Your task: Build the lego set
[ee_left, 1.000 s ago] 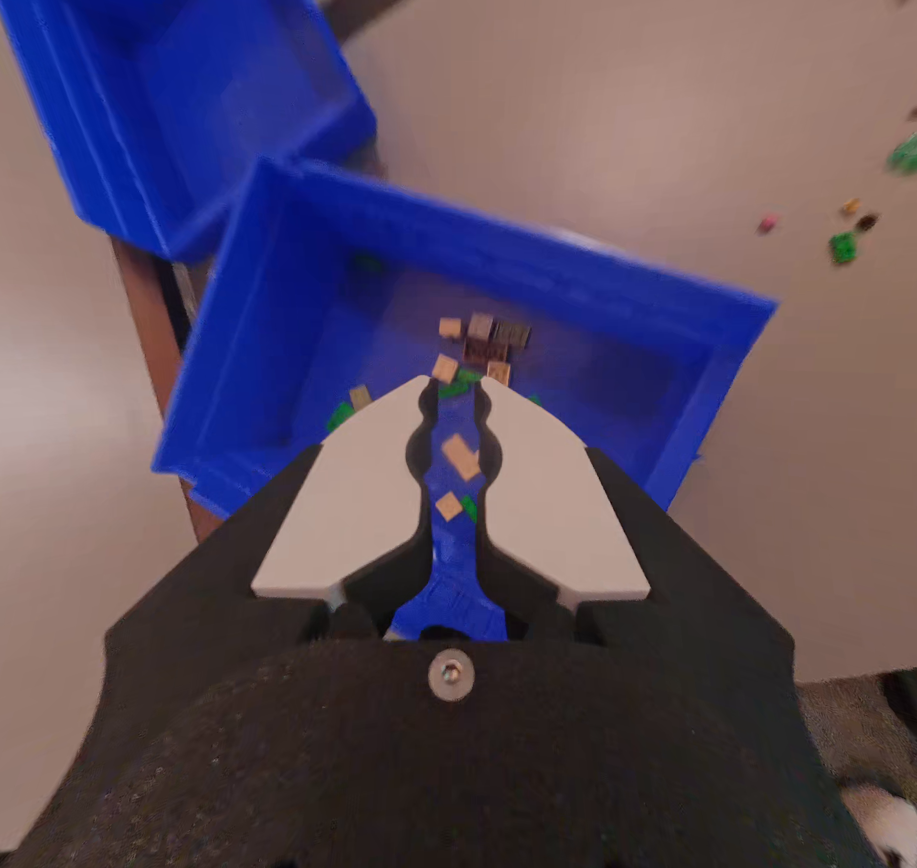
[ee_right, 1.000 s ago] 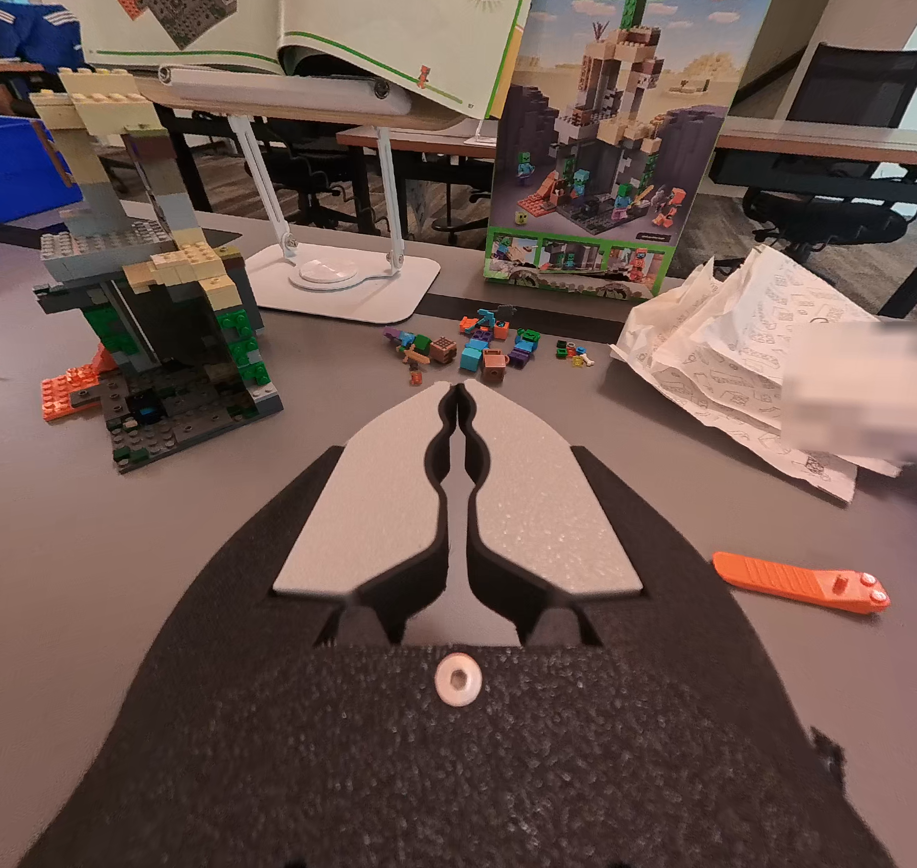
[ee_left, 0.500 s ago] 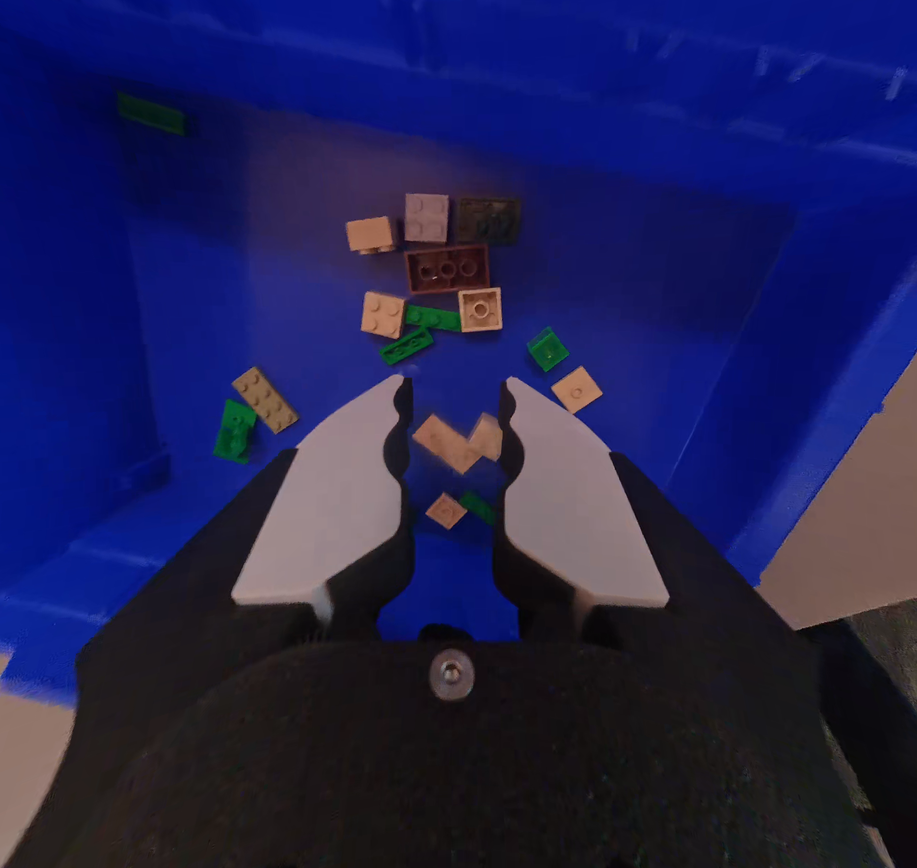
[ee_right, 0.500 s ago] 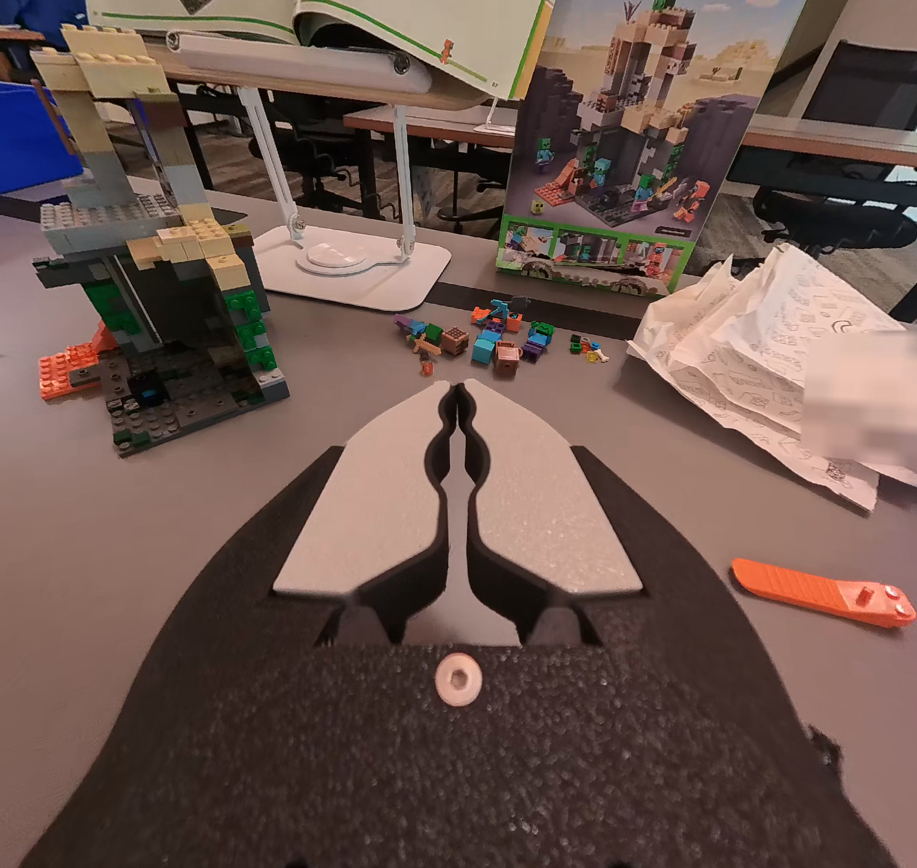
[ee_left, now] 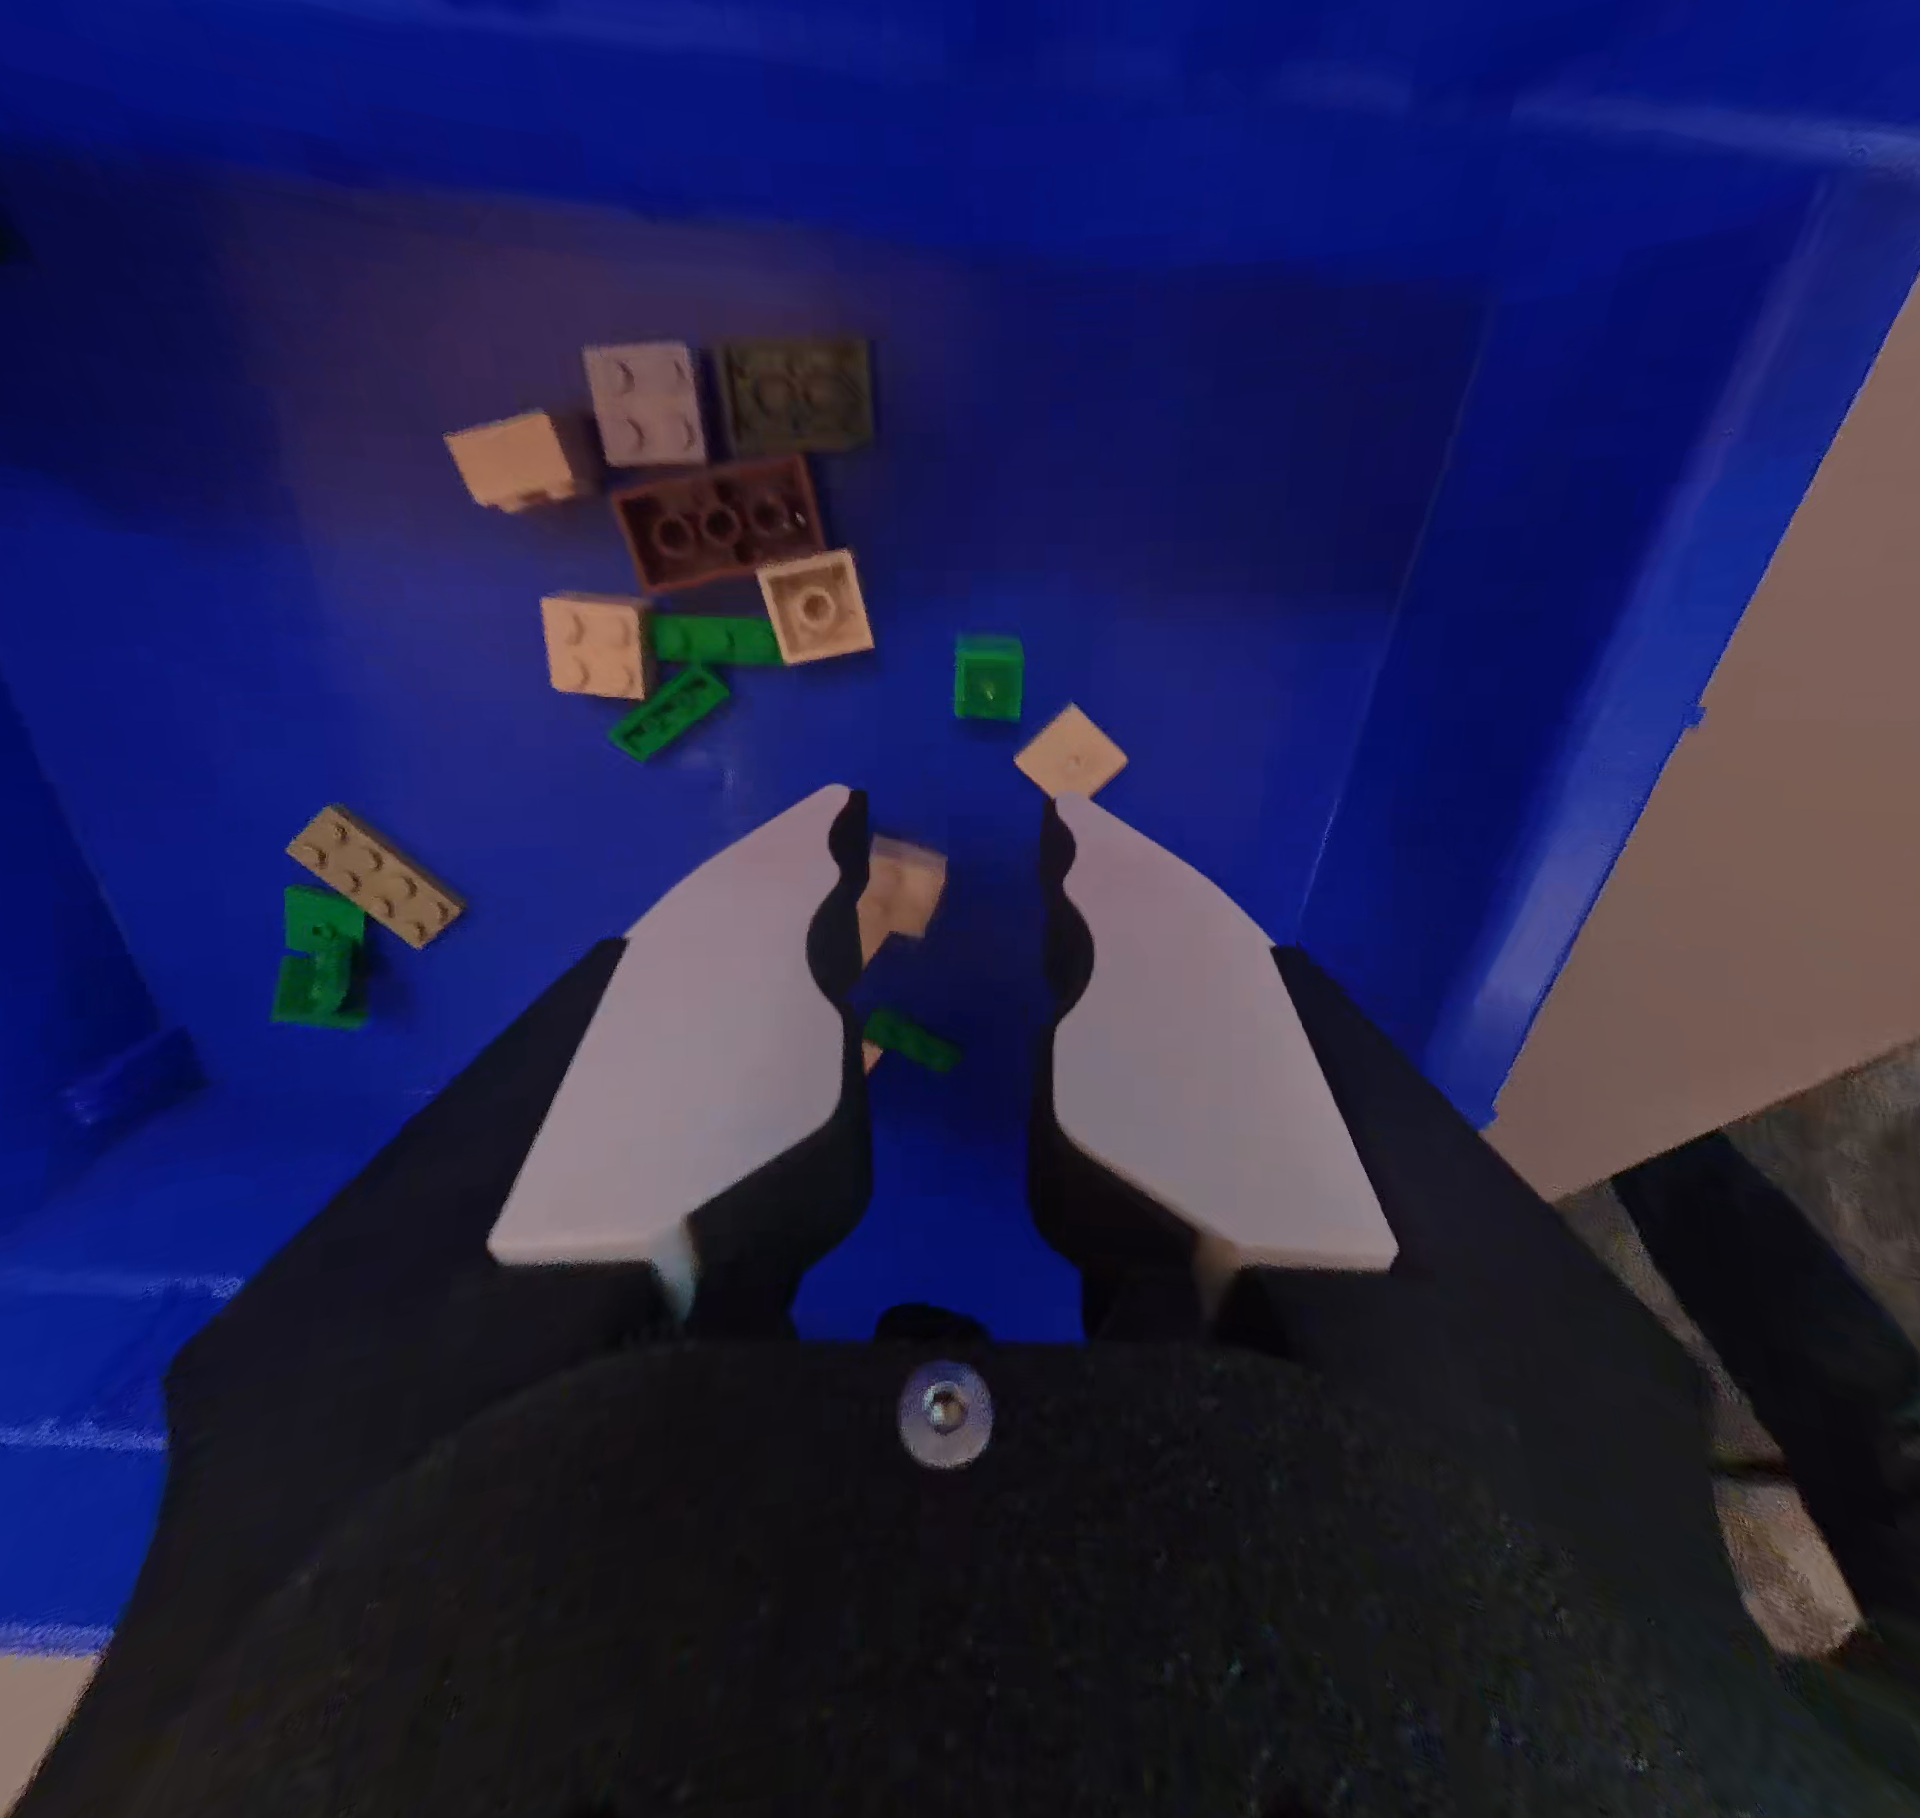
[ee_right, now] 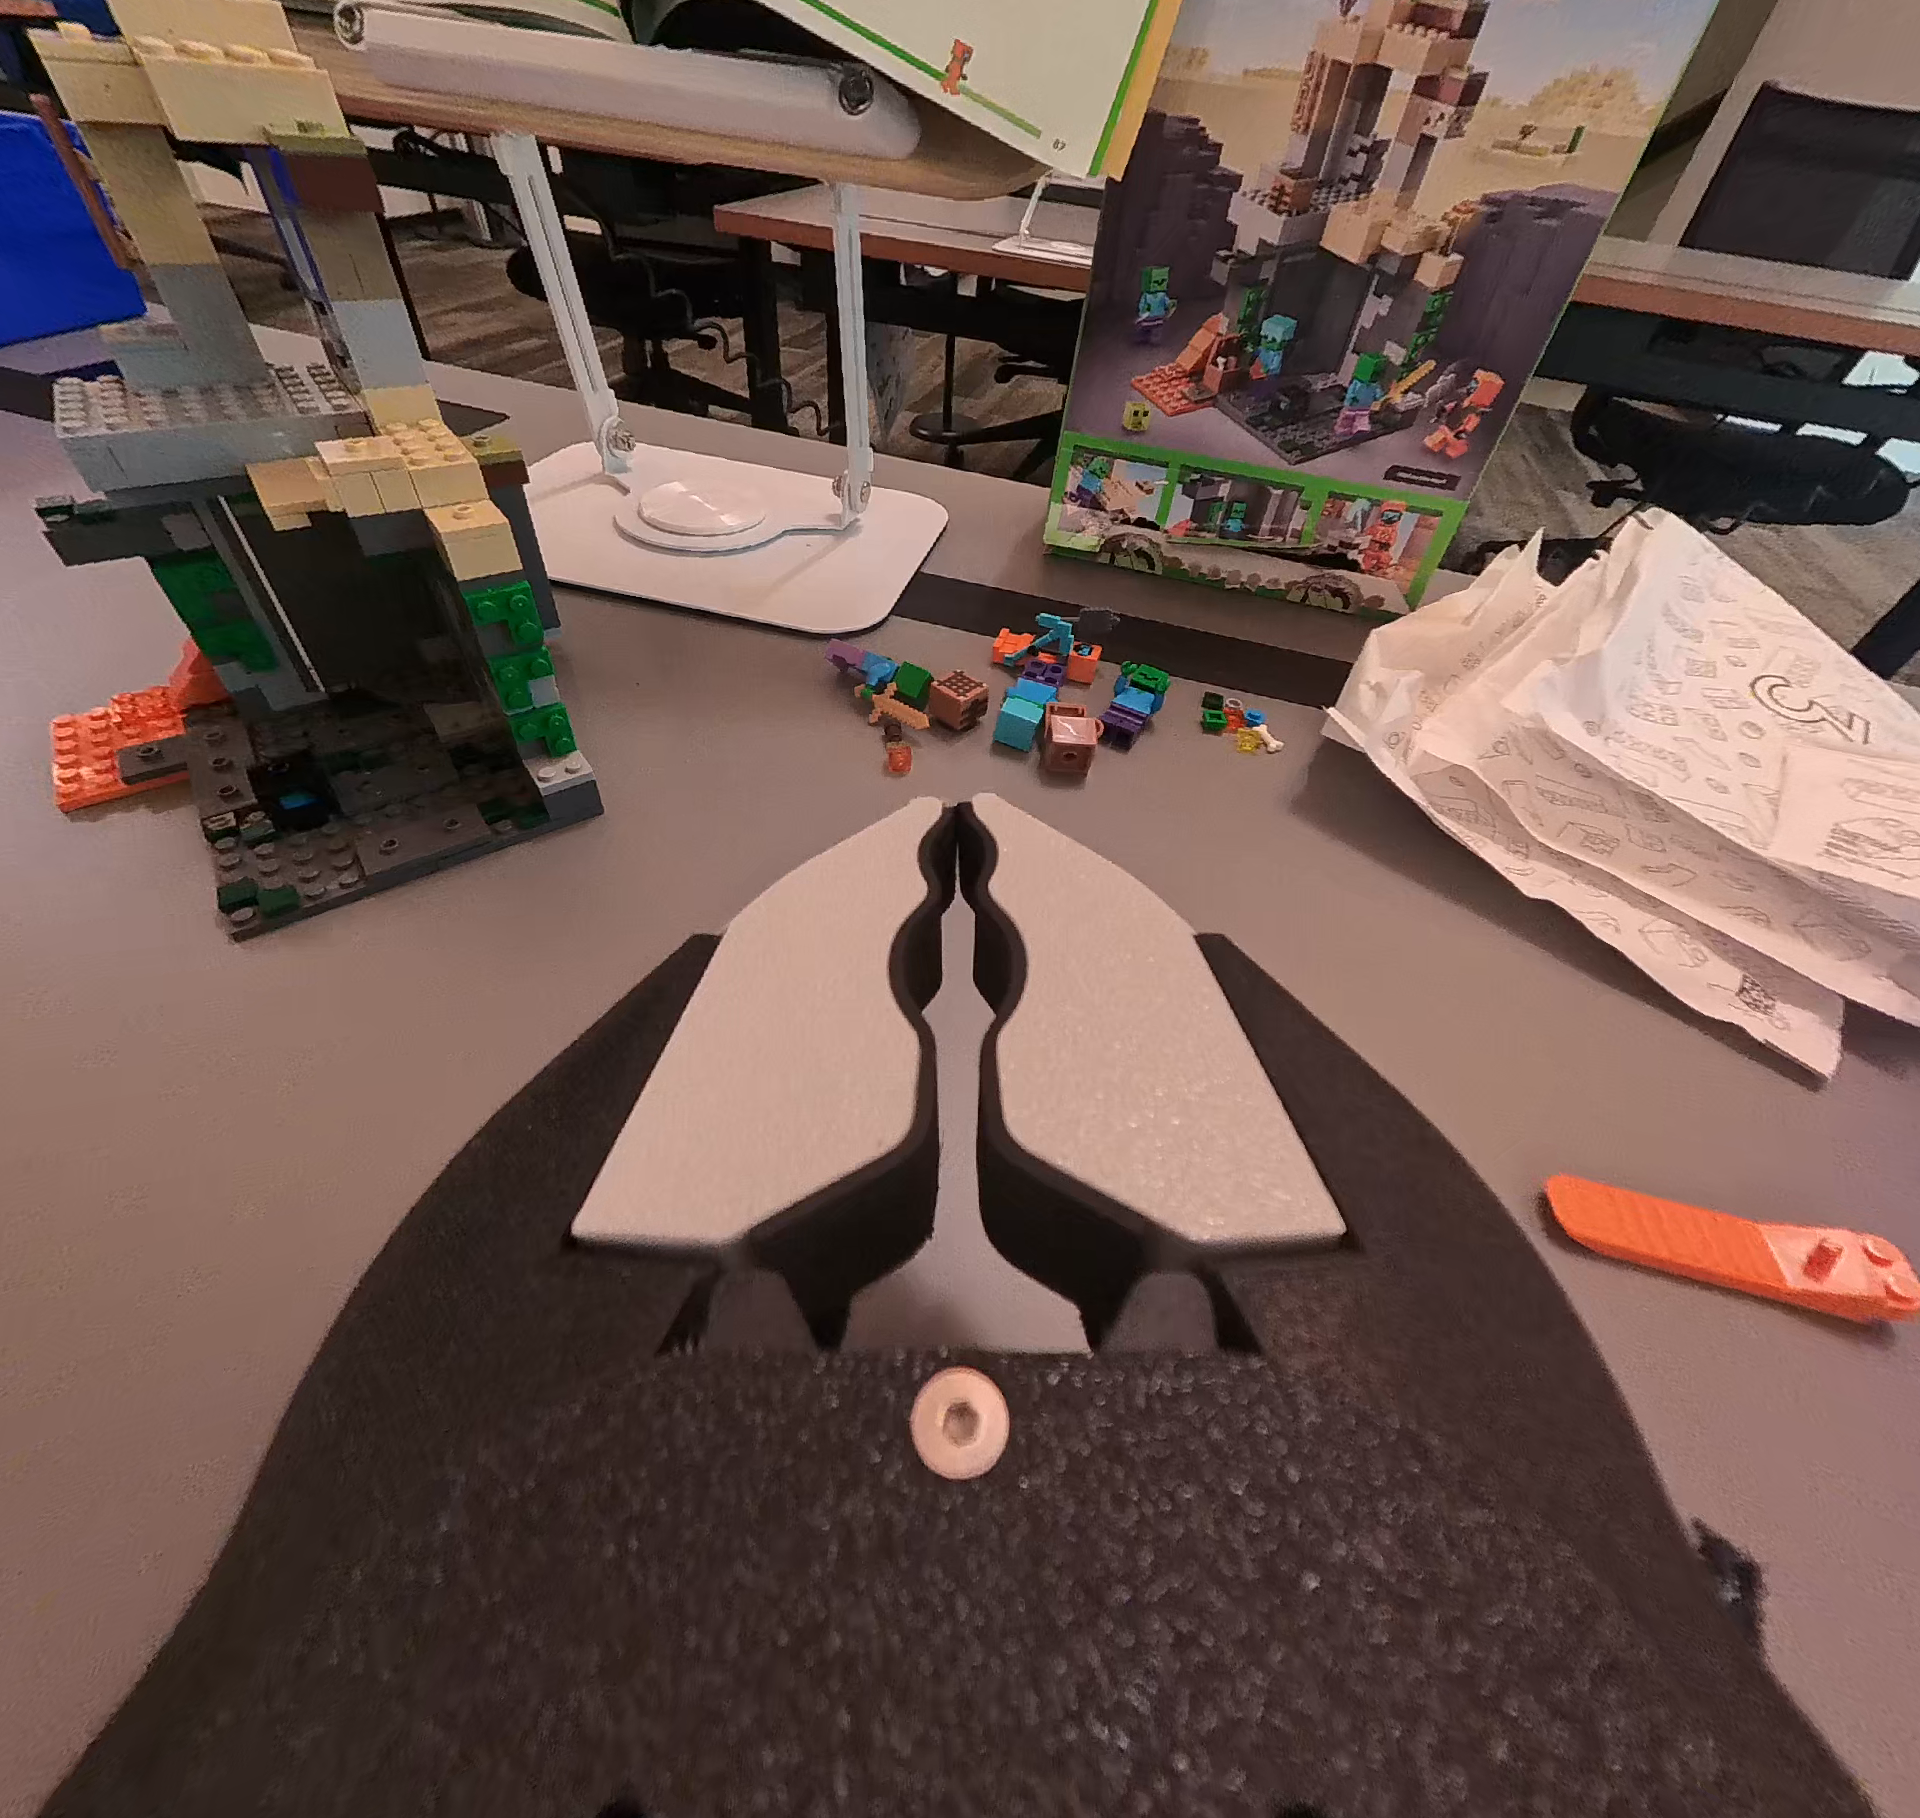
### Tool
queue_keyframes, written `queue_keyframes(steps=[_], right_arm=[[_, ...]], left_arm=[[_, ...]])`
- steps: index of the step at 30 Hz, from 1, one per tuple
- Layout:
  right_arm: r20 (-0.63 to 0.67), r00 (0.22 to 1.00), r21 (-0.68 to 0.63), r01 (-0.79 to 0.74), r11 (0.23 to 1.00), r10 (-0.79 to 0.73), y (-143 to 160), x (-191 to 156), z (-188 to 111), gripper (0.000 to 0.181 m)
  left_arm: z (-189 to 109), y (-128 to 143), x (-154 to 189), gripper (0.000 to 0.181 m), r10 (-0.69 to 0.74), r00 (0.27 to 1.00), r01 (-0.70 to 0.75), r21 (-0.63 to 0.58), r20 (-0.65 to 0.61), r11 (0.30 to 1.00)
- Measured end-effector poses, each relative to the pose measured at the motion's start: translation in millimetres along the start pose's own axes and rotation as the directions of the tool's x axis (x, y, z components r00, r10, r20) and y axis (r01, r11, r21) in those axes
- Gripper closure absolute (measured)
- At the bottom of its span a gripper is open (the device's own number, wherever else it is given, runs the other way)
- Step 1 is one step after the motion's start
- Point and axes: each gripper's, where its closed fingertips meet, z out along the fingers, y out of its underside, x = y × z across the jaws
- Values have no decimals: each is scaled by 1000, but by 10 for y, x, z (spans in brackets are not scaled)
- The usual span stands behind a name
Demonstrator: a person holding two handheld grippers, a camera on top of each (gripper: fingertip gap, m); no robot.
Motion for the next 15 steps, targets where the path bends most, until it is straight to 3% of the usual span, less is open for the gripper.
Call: queue_keyframes(steps=[1,8,11,15], right_arm=[[1,1000,-1,3,1000,-3,2,-6,5,181],[-1,1000,-10,18,1000,-18,19,-29,26,181],[0,1000,-14,23,1000,-23,26,-42,33,181],[0,999,-16,32,999,-32,30,-53,37,181]], left_arm=[[16,62,4,148,19,1000,-19,-29,3,999],[158,291,-72,147,97,994,-87,-172,55,981],[156,250,-134,164,99,993,-87,-152,72,985],[-16,219,-366,164,64,987,-48,-108,150,993]])
